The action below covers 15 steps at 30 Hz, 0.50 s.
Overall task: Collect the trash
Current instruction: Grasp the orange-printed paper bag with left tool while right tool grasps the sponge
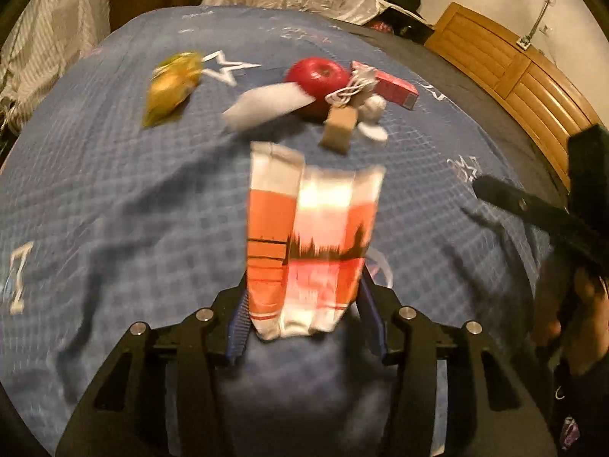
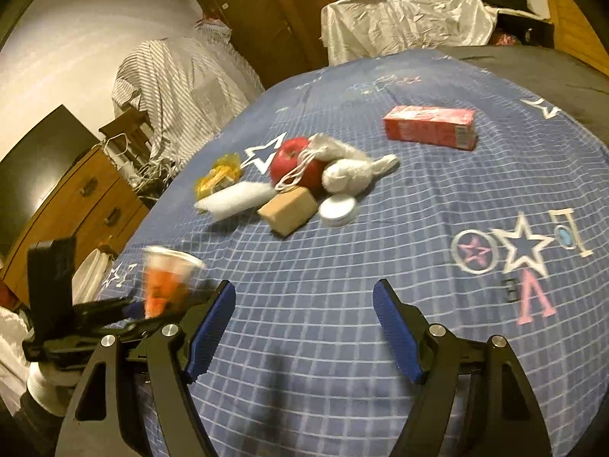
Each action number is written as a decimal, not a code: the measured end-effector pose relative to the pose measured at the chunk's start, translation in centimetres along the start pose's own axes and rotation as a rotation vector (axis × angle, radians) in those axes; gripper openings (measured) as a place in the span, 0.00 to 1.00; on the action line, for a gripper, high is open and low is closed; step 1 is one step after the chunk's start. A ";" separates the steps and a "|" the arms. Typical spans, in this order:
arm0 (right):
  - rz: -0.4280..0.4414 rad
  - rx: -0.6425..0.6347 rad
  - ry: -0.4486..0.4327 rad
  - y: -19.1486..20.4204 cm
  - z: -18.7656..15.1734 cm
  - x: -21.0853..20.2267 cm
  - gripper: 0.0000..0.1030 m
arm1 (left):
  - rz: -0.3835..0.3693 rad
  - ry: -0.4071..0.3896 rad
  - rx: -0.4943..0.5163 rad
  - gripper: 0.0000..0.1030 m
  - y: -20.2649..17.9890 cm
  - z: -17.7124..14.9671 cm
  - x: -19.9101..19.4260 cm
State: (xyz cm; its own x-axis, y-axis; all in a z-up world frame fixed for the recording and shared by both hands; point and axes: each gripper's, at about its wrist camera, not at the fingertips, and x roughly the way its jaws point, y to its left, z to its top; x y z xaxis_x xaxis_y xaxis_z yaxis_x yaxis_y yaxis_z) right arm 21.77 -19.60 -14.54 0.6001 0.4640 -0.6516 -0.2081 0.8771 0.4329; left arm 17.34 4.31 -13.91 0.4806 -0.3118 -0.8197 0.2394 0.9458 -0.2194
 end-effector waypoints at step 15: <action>-0.095 0.056 0.146 4.3 7.0 13.4 0.73 | 0.088 -0.045 -0.069 0.66 1.0 2.0 0.5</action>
State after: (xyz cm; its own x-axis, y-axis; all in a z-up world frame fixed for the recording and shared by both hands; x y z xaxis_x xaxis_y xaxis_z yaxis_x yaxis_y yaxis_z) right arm 34.32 -10.51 -17.08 0.4954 0.3957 -0.7733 -0.1100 0.9116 0.3961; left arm 19.55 4.92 -13.48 0.5347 -0.2296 -0.8132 0.1370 0.9732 -0.1848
